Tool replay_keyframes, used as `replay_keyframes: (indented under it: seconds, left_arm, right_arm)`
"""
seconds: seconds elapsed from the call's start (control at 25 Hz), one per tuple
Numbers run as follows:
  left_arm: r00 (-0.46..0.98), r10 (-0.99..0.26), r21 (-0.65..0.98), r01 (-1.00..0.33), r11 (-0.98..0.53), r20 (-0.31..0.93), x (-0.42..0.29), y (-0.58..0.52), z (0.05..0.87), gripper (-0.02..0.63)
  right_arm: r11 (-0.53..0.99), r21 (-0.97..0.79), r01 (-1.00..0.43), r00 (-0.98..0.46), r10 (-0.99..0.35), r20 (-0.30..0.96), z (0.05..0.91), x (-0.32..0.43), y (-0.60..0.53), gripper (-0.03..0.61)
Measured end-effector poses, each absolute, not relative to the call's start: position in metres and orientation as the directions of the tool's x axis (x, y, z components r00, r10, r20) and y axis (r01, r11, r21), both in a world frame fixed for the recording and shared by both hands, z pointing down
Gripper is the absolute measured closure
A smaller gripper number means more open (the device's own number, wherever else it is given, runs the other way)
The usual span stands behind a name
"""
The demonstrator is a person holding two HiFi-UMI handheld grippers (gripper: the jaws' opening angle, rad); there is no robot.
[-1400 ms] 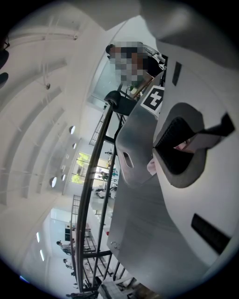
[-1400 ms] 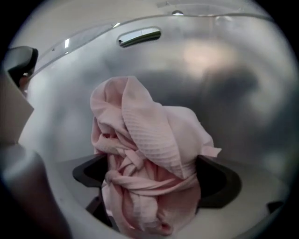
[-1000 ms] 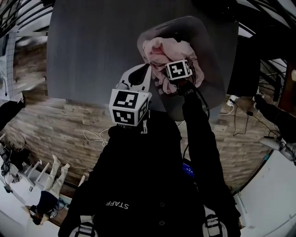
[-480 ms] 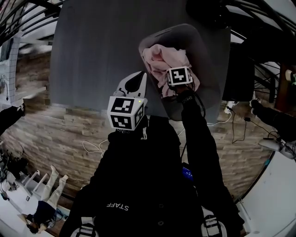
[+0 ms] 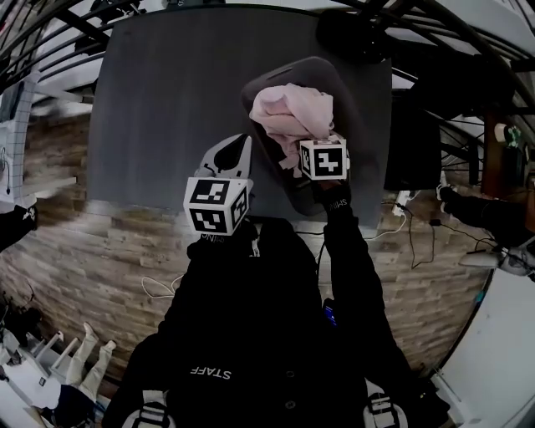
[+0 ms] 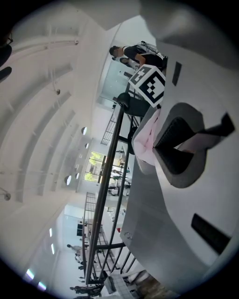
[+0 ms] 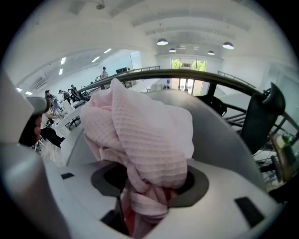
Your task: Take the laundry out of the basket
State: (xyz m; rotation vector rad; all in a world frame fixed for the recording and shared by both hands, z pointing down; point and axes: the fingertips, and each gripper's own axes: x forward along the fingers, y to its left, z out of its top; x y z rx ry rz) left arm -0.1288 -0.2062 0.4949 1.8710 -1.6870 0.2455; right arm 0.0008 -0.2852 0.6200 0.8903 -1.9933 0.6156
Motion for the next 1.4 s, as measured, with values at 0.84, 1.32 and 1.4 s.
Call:
replay_keyframes:
  seconds: [0.84,1.32,1.4]
  left_arm:
    - [0.183,-0.939,0.256,-0.961,-0.108,0.291,-0.112,-0.203,0.38,0.614]
    - [0.175,-0.973,0.218,-0.966,-0.14,0.153,-0.098,-0.213,0.316,0.614]
    - [0.177,-0.975,0.213,-0.966,-0.146,0.134,-0.096,-0.214,0.307,0.614]
  right_arm:
    - [0.45,-0.141,-0.882,-0.466,-0.78,0.418,0.379,0.046,-0.251,0.322]
    - [0.449,-0.132,-0.884,-0.467,-0.863,0.194,0.288,0.068,-0.239,0.321]
    - [0.449,-0.127,-0.884,-0.465,-0.869,0.166,0.279,0.069,-0.237,0.321]
